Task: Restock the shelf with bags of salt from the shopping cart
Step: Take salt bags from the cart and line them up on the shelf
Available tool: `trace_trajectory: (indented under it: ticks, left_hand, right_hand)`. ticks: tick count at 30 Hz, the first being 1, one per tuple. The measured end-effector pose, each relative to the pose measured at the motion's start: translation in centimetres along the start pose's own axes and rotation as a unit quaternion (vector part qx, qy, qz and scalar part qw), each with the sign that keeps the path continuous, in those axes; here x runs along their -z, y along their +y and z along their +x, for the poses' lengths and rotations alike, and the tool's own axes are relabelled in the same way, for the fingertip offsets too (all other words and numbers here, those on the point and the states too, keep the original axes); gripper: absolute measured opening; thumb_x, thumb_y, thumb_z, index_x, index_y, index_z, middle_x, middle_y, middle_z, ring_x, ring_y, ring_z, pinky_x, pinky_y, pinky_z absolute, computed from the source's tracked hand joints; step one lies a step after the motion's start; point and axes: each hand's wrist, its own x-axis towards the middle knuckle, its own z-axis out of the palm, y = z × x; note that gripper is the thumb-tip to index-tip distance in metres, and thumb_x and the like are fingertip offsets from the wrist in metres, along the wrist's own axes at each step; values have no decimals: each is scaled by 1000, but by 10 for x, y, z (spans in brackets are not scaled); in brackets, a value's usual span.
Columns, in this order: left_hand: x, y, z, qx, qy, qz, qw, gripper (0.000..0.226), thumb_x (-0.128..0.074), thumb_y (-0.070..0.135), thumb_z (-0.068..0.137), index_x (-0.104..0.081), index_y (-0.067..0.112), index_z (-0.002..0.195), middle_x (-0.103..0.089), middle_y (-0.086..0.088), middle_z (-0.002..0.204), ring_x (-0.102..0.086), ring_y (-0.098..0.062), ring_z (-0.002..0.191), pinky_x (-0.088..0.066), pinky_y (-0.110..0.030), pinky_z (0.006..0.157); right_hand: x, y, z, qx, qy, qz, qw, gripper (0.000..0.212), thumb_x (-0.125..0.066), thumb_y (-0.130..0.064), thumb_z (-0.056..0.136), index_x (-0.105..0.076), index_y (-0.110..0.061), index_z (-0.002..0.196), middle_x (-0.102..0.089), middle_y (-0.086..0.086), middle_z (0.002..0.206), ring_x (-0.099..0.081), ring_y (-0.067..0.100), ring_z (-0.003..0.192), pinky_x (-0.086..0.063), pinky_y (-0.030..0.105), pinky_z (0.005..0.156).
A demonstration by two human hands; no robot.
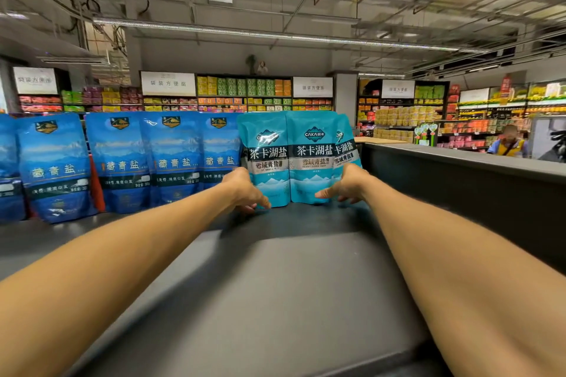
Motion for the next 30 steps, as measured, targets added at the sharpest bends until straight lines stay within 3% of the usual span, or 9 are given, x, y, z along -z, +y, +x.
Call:
trace_trajectory:
  ticks: [2, 3, 6, 8, 11, 14, 20, 25, 30]
  left_hand:
    - [2, 3, -13, 2, 31, 50, 998, 103, -81, 15, 78, -8, -1, 149, -48, -20, 133, -61, -32, 107, -54, -31, 51]
    - [4, 5, -21, -7, 57, 78, 995, 99, -76, 21, 84, -4, -4, 148, -44, -21, 134, -59, -32, 108, -49, -28, 45]
    - [12, 17, -56, -44, 111, 115, 986, 77, -63, 30, 91, -15, -8, 138, -50, -25, 127, -58, -35, 109, -55, -36, 63]
    - [17, 31, -84, -68, 120, 74, 988, 69, -57, 31, 93, -22, -12, 135, -61, -25, 112, -62, -37, 101, -53, -43, 75]
    - [15, 62, -139, -134, 119, -24, 983, 39, -53, 28, 95, -57, -7, 112, -55, -10, 68, -53, -25, 64, -43, -27, 53]
    - [1, 93, -205, -189, 83, -150, 967, 24, -51, 28, 96, -54, 16, 76, -52, -5, 74, -54, -18, 66, -40, -26, 57]
    - [-75, 112, -337, -316, 13, -305, 898, 12, -53, 16, 96, -52, 20, 84, -58, 2, 73, -59, -7, 59, -42, -20, 46]
    - [-187, 77, -417, -365, -142, -321, 862, 5, -56, 18, 87, -52, 17, 84, -57, -1, 74, -59, -8, 60, -43, -16, 54]
    - [-331, 23, -482, -265, -329, -275, 864, 17, -57, 4, 93, -54, 19, 86, -59, 9, 70, -58, -8, 58, -43, -13, 54]
  right_hand:
    - [11, 2, -19, 29, -5, -57, 998, 62, -86, -33, 73, -54, -18, 123, -61, 4, 124, -62, 20, 93, -46, 30, 57]
    - [18, 3, -31, 44, -6, -77, 996, 66, -84, -40, 73, -53, -18, 128, -62, 4, 125, -64, 19, 92, -47, 31, 58]
    - [36, -2, -75, 83, 17, -112, 990, 55, -74, -52, 80, -58, -15, 117, -66, 5, 110, -68, 16, 82, -53, 32, 62]
    - [45, -6, -108, 120, 51, -116, 985, 34, -68, -44, 88, -63, -12, 100, -68, 6, 97, -67, 12, 73, -52, 26, 56]
    - [57, -6, -171, 196, 86, -49, 975, 14, -64, -27, 94, -63, -14, 88, -68, 5, 91, -66, 8, 68, -46, 16, 48]
    - [63, 3, -241, 264, 115, 69, 955, 6, -63, -17, 95, -64, -11, 94, -67, 6, 88, -63, 7, 66, -44, 9, 45]
    - [74, 91, -378, 344, 190, 197, 898, 5, -62, -5, 93, -65, -1, 91, -65, 7, 68, -63, 19, 52, -46, 22, 48]
    - [67, 221, -477, 276, 367, 208, 864, 12, -66, -13, 93, -61, -11, 82, -60, 3, 62, -57, 23, 50, -46, 34, 49]
    - [43, 371, -566, 45, 509, 166, 843, 23, -68, -22, 92, -56, -12, 74, -56, 3, 57, -54, 22, 50, -49, 43, 51]
